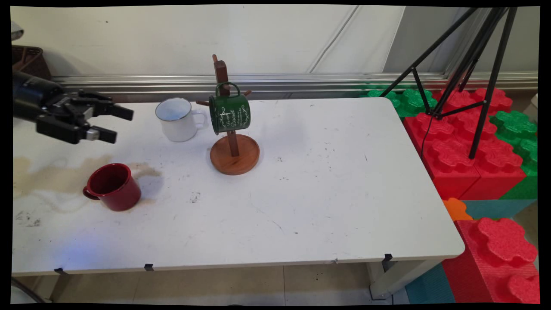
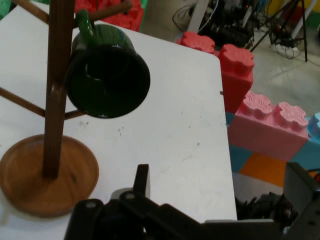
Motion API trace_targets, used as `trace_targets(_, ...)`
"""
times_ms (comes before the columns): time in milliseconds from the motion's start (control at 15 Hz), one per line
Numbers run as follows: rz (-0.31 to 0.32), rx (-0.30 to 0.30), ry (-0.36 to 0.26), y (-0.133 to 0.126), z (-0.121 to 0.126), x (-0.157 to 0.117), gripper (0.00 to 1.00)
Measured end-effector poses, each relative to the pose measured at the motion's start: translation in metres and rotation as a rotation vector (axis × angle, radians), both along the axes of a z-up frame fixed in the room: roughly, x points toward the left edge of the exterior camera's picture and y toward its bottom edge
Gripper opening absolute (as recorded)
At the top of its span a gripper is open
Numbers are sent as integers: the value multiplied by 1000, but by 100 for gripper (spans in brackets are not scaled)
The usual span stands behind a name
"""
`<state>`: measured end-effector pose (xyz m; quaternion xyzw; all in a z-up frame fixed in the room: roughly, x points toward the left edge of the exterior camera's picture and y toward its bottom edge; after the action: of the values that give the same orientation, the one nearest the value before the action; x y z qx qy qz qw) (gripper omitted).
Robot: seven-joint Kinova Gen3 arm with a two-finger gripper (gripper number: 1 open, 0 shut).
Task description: Pick up the green mug from the rack
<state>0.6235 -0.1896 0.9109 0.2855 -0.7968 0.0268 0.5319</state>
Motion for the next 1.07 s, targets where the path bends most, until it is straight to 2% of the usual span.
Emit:
trace_targets(400, 15, -1, 40, -17, -11, -27, 100)
trace_targets(1067, 50, 10, 90, -47, -49, -76, 100)
